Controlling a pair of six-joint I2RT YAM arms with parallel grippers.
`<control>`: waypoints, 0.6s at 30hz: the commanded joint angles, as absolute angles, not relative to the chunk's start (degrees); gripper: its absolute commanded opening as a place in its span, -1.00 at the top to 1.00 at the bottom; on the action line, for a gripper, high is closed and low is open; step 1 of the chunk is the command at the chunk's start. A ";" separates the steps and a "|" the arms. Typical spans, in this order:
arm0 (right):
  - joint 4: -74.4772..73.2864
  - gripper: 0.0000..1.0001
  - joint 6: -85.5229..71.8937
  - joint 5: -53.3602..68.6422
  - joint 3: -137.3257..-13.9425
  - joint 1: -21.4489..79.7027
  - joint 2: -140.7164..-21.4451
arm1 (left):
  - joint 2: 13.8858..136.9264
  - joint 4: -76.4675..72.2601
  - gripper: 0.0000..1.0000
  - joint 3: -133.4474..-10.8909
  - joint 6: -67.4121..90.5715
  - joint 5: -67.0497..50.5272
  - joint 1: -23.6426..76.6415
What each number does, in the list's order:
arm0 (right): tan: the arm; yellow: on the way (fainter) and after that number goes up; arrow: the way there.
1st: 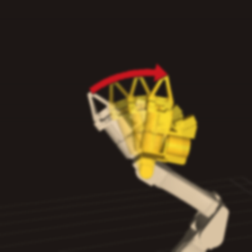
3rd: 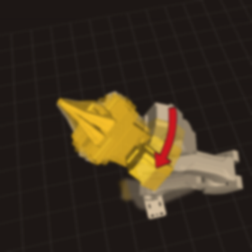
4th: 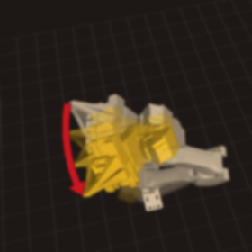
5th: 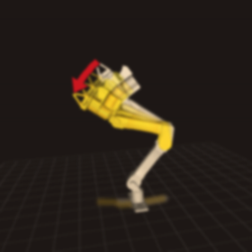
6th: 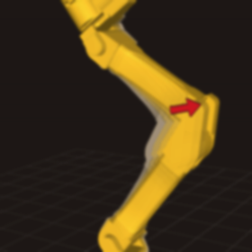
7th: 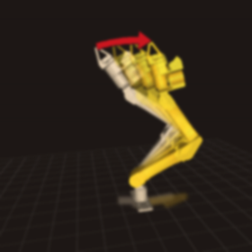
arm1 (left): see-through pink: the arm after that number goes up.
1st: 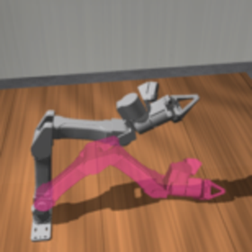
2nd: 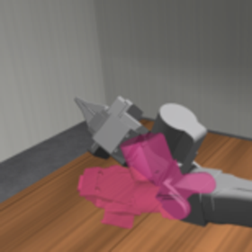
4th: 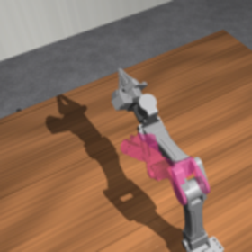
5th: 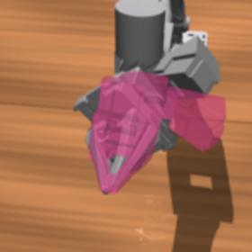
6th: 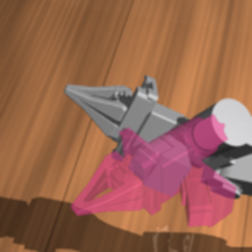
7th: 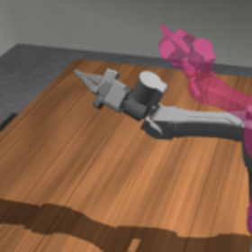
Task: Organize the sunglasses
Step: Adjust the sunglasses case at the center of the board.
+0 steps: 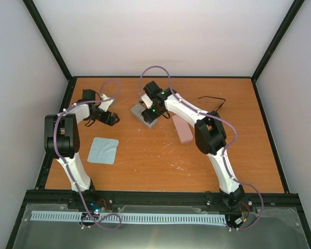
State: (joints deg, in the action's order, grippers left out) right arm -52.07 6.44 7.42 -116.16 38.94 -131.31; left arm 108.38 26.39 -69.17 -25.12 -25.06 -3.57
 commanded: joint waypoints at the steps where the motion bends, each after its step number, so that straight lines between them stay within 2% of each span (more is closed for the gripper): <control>1: -51.05 -0.56 8.23 4.16 -120.67 39.68 -134.49 | 107.37 24.88 -0.86 -70.34 -26.10 -25.56 -4.04; 3: -51.57 -0.63 8.51 4.90 -121.92 39.77 -135.52 | 107.52 24.86 -0.86 -70.56 -26.18 -25.57 -4.04; 8: -51.29 -0.64 8.94 5.36 -121.96 40.07 -136.89 | 108.38 24.81 -0.86 -70.97 -26.21 -26.03 -4.04; 10: -51.33 -0.72 9.06 5.46 -121.99 40.16 -137.42 | 108.66 24.84 -0.86 -71.22 -26.12 -26.37 -4.04; 18: -51.32 -0.73 8.82 5.36 -123.04 40.69 -139.40 | 109.07 24.68 -0.85 -71.45 -25.64 -27.10 -4.04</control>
